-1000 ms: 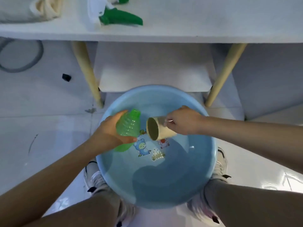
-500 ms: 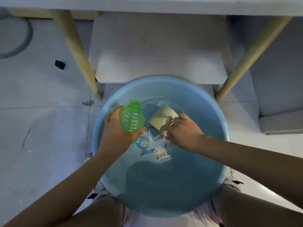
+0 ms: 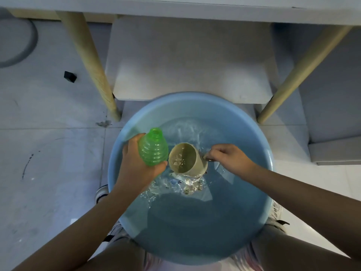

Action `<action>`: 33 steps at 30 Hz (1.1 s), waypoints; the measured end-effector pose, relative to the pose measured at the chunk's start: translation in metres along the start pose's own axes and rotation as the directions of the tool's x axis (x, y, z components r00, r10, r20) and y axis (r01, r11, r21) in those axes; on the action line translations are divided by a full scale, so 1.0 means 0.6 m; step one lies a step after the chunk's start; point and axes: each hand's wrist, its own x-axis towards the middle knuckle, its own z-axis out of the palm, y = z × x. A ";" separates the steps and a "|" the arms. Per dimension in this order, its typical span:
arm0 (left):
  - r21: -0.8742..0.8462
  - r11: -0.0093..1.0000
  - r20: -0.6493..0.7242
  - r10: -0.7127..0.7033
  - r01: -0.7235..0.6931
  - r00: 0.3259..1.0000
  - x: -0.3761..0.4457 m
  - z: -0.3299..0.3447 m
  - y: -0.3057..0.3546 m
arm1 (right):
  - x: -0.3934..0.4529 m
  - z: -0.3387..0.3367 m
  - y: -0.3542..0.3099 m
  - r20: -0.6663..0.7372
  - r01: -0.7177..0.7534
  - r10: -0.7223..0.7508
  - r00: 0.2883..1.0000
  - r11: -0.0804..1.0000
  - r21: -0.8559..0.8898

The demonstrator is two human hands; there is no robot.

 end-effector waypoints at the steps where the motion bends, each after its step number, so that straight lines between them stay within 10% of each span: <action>1: -0.019 1.000 -0.002 0.003 -0.003 1.000 -0.002 0.001 -0.001 | -0.003 -0.003 -0.001 -0.001 -0.023 0.023 1.000 0.997 0.067; 13: -0.021 0.993 0.015 0.120 -0.120 0.993 -0.007 0.010 -0.004 | -0.037 -0.048 -0.037 -0.316 0.108 -0.037 0.948 0.972 0.210; 33: 0.051 0.972 0.113 0.223 -0.230 0.968 -0.008 0.033 0.020 | -0.096 -0.069 -0.107 -0.423 0.292 -0.391 0.817 0.914 -0.282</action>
